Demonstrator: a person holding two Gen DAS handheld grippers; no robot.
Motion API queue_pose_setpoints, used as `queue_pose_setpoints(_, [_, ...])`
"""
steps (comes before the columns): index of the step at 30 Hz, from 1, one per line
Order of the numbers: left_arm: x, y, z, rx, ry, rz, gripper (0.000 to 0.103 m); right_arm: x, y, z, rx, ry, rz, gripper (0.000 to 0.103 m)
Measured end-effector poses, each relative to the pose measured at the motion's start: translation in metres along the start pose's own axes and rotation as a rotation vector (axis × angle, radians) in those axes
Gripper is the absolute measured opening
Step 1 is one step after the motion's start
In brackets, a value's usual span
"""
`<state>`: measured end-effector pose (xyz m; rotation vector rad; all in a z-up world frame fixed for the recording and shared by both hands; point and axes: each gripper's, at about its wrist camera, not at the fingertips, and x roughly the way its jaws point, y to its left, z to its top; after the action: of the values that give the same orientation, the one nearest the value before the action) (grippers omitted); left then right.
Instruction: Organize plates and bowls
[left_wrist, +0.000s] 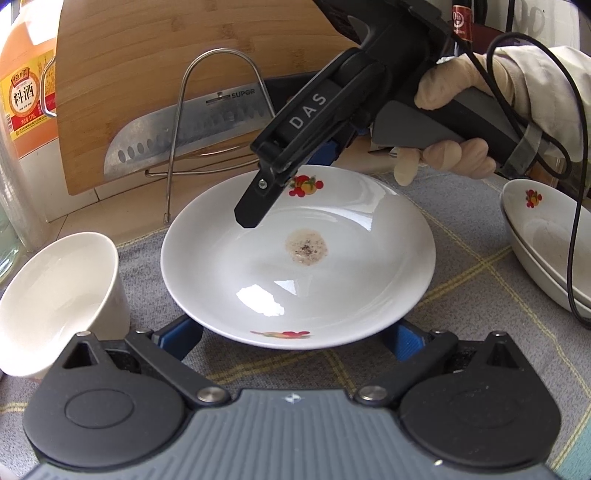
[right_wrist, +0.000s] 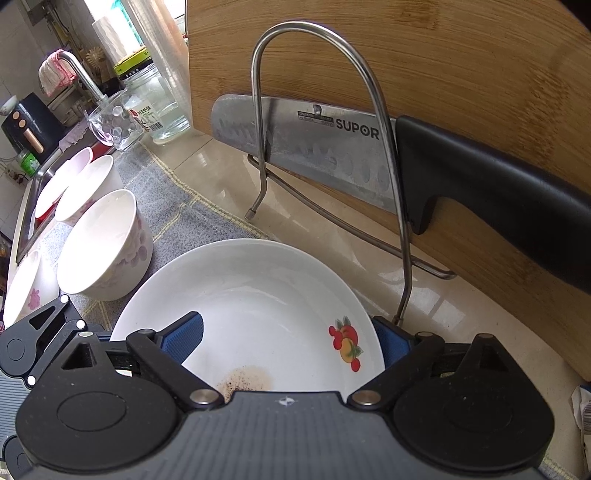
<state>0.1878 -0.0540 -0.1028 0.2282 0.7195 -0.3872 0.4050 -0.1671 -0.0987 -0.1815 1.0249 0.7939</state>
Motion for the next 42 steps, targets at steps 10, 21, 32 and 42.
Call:
queue_pose_setpoints(10, [0.002, 0.000, 0.002, -0.005, 0.008, -0.003, 0.102, 0.001, 0.003, 0.000, -0.016, 0.003, 0.000, 0.099])
queue_pose_setpoints(21, [0.005, 0.003, 0.005, -0.013, 0.024, -0.006, 0.102, -0.001, 0.003, -0.003, -0.007, -0.002, 0.000, 0.099])
queue_pose_setpoints(32, [0.005, 0.009, 0.005, -0.006, 0.020, -0.016, 0.102, -0.003, 0.003, -0.008, -0.006, 0.003, 0.018, 0.099])
queue_pose_setpoints(42, [0.003, 0.003, 0.000, -0.001, 0.012, -0.010, 0.102, 0.003, 0.001, -0.002, -0.026, -0.012, 0.032, 0.098])
